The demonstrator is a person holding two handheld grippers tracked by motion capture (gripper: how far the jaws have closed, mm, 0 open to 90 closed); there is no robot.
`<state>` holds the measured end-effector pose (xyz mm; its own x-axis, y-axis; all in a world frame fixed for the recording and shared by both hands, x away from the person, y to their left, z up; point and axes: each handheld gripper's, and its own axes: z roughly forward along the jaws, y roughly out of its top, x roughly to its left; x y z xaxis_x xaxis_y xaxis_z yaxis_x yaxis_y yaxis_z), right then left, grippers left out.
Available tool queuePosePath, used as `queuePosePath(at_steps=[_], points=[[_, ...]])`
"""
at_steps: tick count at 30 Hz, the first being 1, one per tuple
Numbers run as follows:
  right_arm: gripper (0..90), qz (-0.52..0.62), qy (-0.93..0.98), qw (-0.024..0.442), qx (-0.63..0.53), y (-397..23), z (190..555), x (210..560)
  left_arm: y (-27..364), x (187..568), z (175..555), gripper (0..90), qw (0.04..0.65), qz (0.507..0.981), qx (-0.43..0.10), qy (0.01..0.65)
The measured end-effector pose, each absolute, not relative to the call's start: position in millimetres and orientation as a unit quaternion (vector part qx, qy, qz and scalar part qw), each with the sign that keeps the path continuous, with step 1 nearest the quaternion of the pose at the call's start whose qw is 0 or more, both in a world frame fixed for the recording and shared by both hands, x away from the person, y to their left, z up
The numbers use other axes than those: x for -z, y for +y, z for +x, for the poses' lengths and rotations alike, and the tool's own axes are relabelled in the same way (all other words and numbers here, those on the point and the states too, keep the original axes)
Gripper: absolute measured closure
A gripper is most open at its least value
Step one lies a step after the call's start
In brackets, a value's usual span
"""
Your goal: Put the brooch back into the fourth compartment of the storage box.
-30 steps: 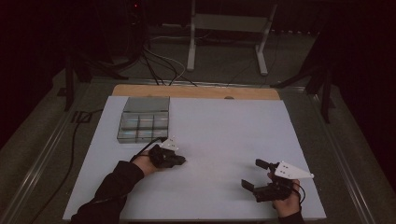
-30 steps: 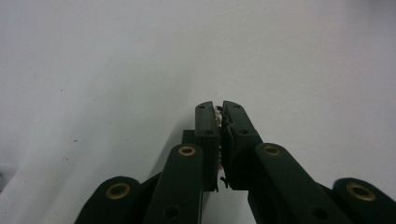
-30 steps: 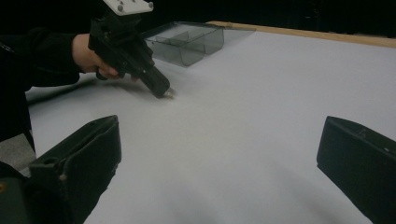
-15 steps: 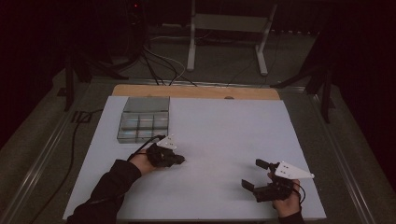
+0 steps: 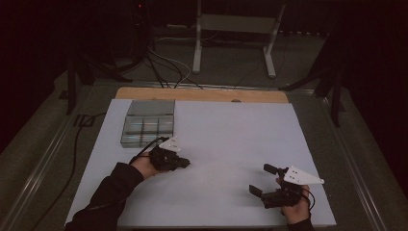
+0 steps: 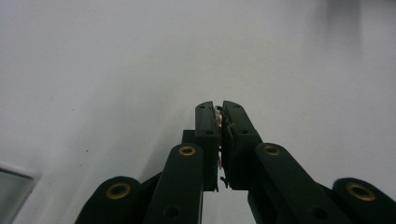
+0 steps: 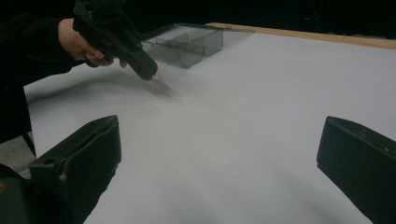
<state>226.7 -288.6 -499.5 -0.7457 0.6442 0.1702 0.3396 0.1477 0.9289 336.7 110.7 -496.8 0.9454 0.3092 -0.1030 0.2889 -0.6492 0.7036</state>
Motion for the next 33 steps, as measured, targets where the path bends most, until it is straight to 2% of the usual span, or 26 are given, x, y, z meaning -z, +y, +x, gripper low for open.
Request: queuePosePath(at_steps=[33], points=[[0.0, 0.330, 0.746, 0.132, -0.563, -287.8, 227.6, 500.8, 146.8, 475.8, 347.6, 88.1, 0.397, 0.895, -0.020, 0.203]])
